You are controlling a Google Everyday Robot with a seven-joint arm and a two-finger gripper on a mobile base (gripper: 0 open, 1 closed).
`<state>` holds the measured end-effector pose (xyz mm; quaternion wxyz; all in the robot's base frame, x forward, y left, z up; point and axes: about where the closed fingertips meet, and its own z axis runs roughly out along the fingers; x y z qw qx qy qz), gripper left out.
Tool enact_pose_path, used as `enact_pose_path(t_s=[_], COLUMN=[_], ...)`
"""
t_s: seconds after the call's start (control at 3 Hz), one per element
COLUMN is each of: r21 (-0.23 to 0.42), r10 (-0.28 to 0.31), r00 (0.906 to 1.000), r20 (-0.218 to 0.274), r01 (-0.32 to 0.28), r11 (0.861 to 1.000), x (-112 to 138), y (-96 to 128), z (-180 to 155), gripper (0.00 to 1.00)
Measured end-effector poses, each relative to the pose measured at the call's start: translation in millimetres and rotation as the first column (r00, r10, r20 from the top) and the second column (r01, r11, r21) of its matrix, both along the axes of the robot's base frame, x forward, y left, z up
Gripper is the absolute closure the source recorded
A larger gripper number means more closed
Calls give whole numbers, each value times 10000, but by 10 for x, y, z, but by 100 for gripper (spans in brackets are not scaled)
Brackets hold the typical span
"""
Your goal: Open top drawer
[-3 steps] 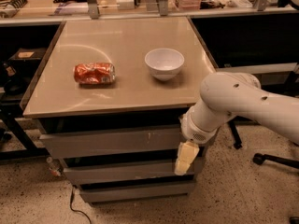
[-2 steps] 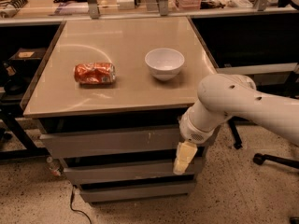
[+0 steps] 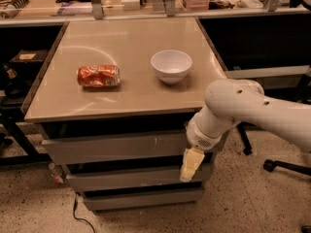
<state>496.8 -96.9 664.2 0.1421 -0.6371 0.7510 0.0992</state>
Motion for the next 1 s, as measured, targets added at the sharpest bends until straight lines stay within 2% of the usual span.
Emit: enact_pose_path(t_s=[0.33,0.67,1.0], r21=[-169,-169,-196], r10=[-45,-45,-89], r00=[9976,9975,9888], r20=[-697,-699,-1489], r01=[34,34,60], r11=[9999,9999,9998], x=[-310,-306,-724], y=[-37,-36,-85], z=[-45,-45,-41], gripper=[0,0,0])
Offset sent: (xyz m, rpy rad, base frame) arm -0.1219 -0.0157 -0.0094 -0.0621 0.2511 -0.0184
